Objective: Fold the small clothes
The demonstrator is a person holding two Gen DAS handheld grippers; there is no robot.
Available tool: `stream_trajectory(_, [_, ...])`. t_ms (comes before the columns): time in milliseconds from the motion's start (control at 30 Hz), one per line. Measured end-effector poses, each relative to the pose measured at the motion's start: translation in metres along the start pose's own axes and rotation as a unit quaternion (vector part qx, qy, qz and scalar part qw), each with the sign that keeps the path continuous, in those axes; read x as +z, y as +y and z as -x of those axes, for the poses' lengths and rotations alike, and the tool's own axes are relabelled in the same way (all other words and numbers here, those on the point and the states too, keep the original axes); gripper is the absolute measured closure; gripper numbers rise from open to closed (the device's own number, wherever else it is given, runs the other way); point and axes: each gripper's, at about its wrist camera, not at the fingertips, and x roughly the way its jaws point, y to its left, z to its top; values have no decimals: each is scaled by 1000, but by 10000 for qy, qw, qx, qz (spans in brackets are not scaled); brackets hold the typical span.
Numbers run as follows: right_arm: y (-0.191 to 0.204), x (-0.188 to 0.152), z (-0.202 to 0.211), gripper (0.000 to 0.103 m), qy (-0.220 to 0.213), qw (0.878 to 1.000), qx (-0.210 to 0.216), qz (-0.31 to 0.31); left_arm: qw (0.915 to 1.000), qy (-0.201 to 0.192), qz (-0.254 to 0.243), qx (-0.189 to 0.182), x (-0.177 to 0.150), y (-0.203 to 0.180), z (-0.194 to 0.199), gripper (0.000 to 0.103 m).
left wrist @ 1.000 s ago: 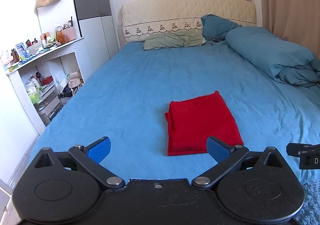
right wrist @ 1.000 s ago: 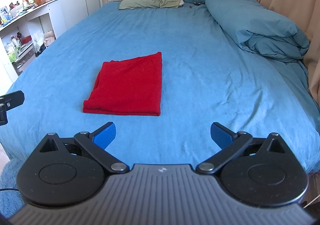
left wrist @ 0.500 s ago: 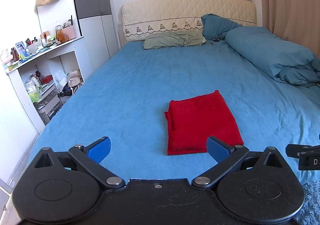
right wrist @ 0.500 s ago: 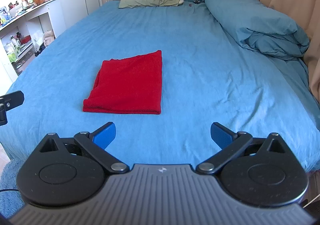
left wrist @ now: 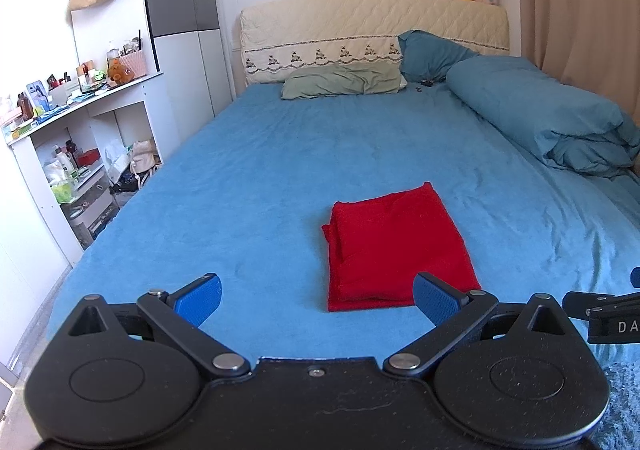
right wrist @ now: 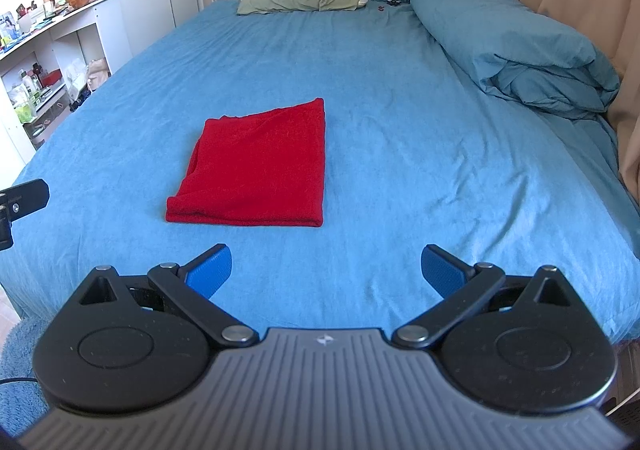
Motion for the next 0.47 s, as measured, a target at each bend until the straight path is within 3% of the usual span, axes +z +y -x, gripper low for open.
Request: stream_trajectory(467, [1, -2, -3, 0, 18, 10000, 2, -18, 10000, -10, 13, -6, -1, 1, -4, 0])
